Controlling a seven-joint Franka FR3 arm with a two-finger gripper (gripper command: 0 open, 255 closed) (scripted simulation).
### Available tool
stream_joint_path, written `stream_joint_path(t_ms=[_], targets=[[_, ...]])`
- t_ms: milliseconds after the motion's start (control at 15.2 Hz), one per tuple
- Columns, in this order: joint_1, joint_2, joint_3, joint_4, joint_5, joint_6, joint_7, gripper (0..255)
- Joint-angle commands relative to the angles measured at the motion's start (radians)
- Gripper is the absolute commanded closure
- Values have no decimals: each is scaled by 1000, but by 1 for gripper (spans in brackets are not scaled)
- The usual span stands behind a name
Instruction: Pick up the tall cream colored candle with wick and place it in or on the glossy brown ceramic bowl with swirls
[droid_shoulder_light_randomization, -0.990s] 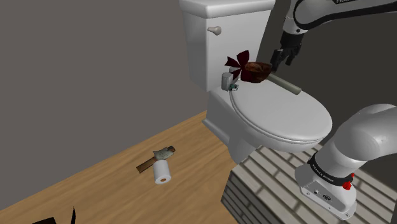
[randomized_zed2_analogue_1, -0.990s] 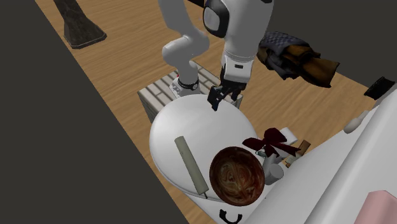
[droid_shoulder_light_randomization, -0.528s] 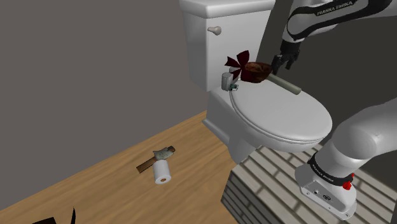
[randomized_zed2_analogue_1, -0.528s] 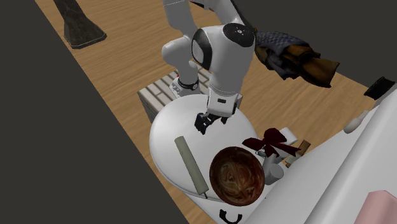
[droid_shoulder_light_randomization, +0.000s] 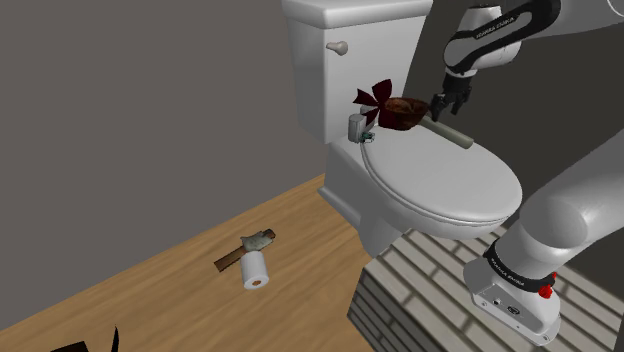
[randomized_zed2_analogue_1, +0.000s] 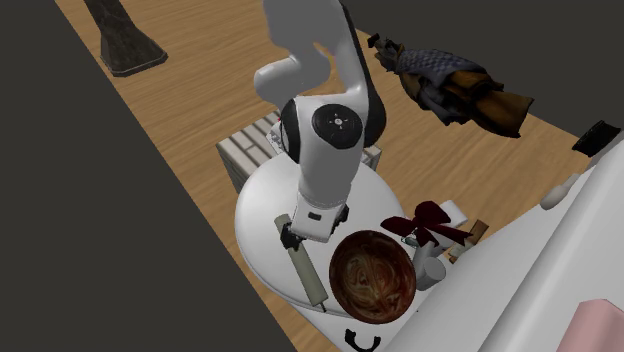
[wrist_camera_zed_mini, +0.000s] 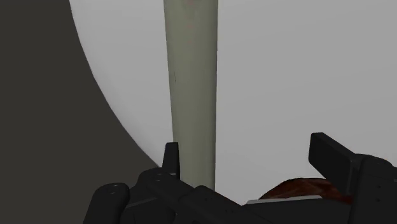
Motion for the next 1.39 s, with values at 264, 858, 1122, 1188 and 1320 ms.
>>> stream_joint_path(t_ms=[264, 858, 1122, 1188, 1320], targets=[[-23, 136, -39, 50, 54, 83, -63, 0], [-29, 190, -42, 27, 75, 158, -79, 0], [-29, 190, -42, 27, 75, 158, -79, 0], [-29, 190, -42, 27, 75, 158, -79, 255], [-29, 190, -42, 27, 75, 158, -79, 255]])
